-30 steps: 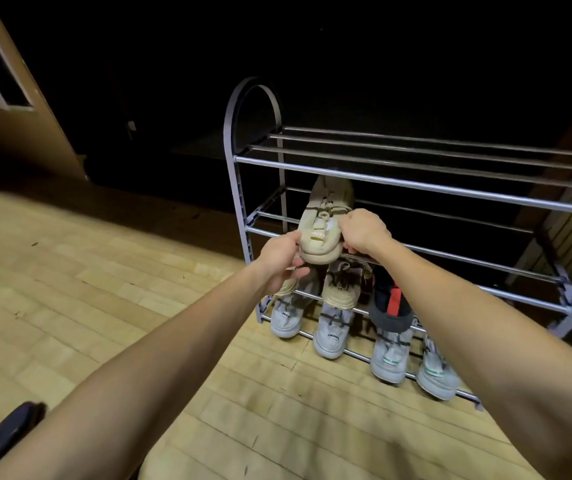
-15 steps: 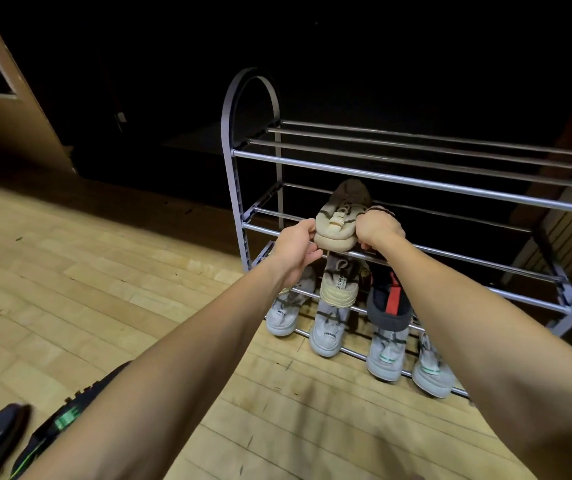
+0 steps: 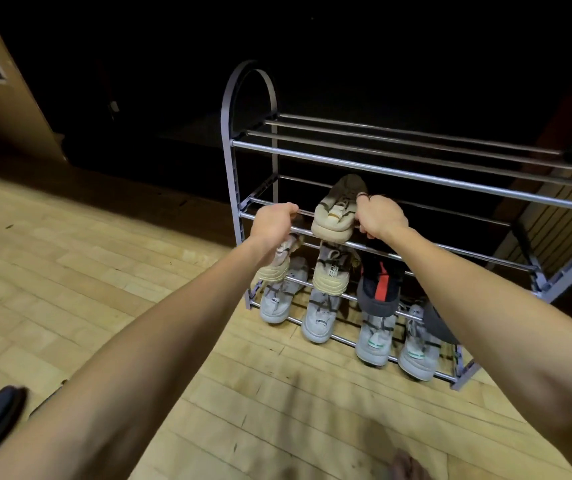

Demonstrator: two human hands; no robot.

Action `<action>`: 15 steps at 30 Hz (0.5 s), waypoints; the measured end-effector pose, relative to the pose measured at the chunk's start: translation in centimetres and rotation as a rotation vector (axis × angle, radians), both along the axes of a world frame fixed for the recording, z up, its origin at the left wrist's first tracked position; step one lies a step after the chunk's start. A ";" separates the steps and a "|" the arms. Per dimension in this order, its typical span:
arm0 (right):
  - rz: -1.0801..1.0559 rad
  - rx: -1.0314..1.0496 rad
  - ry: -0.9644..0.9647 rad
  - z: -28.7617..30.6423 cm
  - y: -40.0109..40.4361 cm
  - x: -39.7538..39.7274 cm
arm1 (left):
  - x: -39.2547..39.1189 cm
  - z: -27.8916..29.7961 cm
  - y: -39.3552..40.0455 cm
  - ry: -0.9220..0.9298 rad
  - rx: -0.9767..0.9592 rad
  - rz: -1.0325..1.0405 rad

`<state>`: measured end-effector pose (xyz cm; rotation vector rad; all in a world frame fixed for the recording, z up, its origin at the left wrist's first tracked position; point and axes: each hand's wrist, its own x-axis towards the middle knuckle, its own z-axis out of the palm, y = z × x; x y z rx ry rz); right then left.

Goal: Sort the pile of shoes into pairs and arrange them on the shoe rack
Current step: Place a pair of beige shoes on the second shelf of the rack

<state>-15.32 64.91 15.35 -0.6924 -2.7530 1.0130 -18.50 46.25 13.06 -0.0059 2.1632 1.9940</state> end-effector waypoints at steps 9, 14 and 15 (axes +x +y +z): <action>0.350 -0.088 0.227 0.6 -7.0 0.9 | 1.6 4.6 -9.9 0.164 -0.014 0.139; 0.498 -0.077 0.247 0.6 -11.6 1.3 | 4.4 5.9 -16.0 0.228 -0.108 0.159; 0.518 -0.081 0.250 0.7 -12.6 1.4 | 5.2 5.8 -17.3 0.228 -0.099 0.200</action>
